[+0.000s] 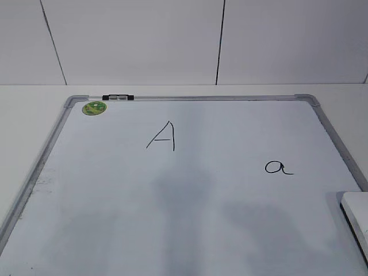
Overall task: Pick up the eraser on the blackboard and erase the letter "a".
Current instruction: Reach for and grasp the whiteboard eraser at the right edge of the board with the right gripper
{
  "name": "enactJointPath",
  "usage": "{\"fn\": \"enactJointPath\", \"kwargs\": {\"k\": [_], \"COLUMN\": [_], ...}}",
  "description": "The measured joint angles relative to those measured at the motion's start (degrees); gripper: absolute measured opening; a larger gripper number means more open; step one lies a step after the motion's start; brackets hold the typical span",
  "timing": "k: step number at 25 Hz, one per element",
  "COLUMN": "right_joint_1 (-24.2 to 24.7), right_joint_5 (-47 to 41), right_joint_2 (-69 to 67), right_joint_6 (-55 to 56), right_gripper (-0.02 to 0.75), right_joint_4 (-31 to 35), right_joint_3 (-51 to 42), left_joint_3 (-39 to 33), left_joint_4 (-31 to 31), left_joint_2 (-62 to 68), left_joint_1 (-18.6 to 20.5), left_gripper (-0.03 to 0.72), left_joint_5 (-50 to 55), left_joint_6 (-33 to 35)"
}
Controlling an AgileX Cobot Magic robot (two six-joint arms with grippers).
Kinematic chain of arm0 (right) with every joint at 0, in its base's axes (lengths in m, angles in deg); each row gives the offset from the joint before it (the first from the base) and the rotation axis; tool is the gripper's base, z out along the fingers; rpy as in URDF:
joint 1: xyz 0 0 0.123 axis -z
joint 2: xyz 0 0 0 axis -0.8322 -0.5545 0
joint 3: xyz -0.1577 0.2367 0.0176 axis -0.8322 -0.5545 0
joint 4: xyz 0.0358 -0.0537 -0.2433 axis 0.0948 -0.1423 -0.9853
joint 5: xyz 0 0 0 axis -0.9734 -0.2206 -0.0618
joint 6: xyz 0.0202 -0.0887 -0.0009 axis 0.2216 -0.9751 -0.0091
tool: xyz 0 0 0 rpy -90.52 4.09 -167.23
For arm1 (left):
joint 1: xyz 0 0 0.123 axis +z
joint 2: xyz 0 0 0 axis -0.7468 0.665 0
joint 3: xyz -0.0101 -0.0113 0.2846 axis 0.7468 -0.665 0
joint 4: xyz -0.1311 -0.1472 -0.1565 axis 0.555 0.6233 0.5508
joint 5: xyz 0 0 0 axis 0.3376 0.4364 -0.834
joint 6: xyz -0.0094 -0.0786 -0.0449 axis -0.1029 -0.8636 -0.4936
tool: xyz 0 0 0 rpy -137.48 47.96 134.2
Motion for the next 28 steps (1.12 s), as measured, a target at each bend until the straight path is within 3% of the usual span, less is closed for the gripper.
{"fn": "enactJointPath", "kwargs": {"k": [28], "right_joint_1": [0.00], "right_joint_5": [0.00], "right_joint_2": [0.00], "right_joint_6": [0.00], "right_gripper": [0.559], "right_joint_4": [0.00], "right_joint_3": [0.00], "left_joint_3": [0.00], "left_joint_4": [0.00], "left_joint_2": [0.00], "left_joint_1": [0.00], "left_gripper": [0.371], "left_joint_5": [0.00], "left_joint_6": [0.00]}}
